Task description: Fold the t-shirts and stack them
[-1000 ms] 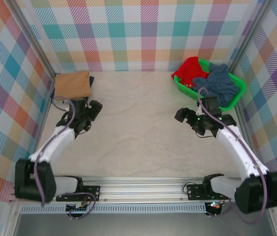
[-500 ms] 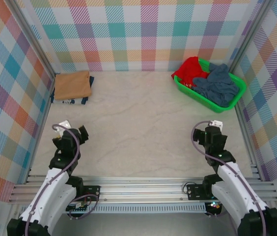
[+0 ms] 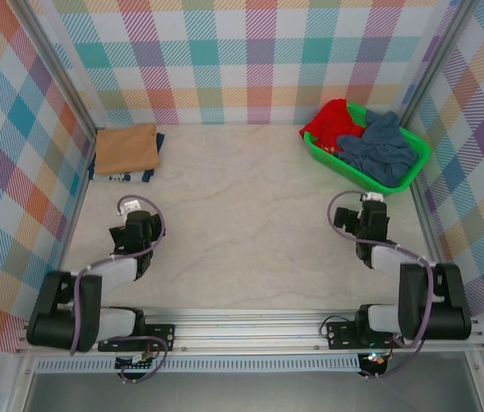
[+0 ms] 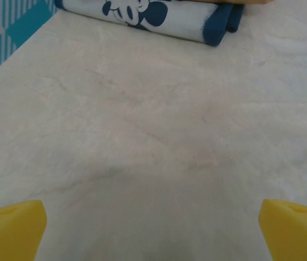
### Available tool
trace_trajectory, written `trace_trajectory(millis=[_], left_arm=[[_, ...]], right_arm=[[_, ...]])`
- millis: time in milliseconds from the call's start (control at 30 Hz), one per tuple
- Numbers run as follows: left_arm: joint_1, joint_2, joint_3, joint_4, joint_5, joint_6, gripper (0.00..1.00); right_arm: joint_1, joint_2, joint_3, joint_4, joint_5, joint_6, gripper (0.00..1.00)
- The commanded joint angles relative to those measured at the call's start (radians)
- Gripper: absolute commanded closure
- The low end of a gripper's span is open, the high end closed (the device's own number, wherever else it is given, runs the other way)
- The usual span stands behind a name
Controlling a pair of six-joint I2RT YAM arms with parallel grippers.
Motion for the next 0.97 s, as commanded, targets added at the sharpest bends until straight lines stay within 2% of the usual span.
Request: trace_trajectory(millis=[0, 33, 100, 133, 167, 200, 267, 333, 367, 433, 467, 700, 800, 933], left_arm=[[0.03, 0.086, 0.049, 0.192, 0.118, 0.032, 0.0], [0.035, 0.111, 0.035, 0.244, 0.13, 0.032, 0.0], [0.022, 0.148, -0.006, 0.347, 0.186, 0.073, 0.0], [0.01, 0.192, -0.049, 0.473, 0.15, 0.08, 0.0], [0.01, 0.185, -0.062, 0.503, 0.139, 0.078, 0.0], [0.009, 0.163, -0.047, 0.432, 0.134, 0.068, 0.0], [0.009, 0.181, -0.022, 0.418, 0.14, 0.071, 0.0], [0.003, 0.19, 0.015, 0.353, 0.129, 0.077, 0.0], [0.003, 0.188, 0.016, 0.347, 0.131, 0.076, 0.0], [0.003, 0.188, 0.015, 0.347, 0.131, 0.076, 0.0], [0.002, 0.189, 0.015, 0.349, 0.131, 0.076, 0.0], [0.003, 0.189, 0.015, 0.35, 0.131, 0.078, 0.0], [0.001, 0.189, 0.019, 0.346, 0.126, 0.079, 0.0], [-0.001, 0.189, 0.018, 0.344, 0.123, 0.081, 0.0]], right_arm=[[-0.02, 0.075, 0.059, 0.168, -0.104, -0.017, 0.0], [-0.019, 0.072, 0.064, 0.144, -0.114, -0.024, 0.0], [-0.02, 0.063, 0.028, 0.21, -0.148, -0.039, 0.0], [-0.019, 0.055, -0.013, 0.284, -0.169, -0.048, 0.0], [-0.02, 0.052, -0.057, 0.359, -0.188, -0.057, 0.0], [-0.02, 0.066, -0.1, 0.456, -0.193, -0.057, 0.0], [-0.02, 0.171, -0.179, 0.733, -0.176, -0.054, 0.0], [-0.012, 0.108, -0.128, 0.541, -0.15, -0.048, 0.0], [-0.003, 0.145, -0.1, 0.553, -0.14, -0.063, 0.0], [0.034, 0.134, -0.036, 0.395, -0.08, -0.084, 0.0], [0.037, 0.151, -0.05, 0.461, -0.079, -0.09, 0.0], [0.038, 0.136, -0.048, 0.429, -0.082, -0.088, 0.0], [0.034, 0.144, -0.029, 0.399, -0.15, -0.11, 0.0], [0.034, 0.141, -0.032, 0.403, -0.156, -0.112, 0.0]])
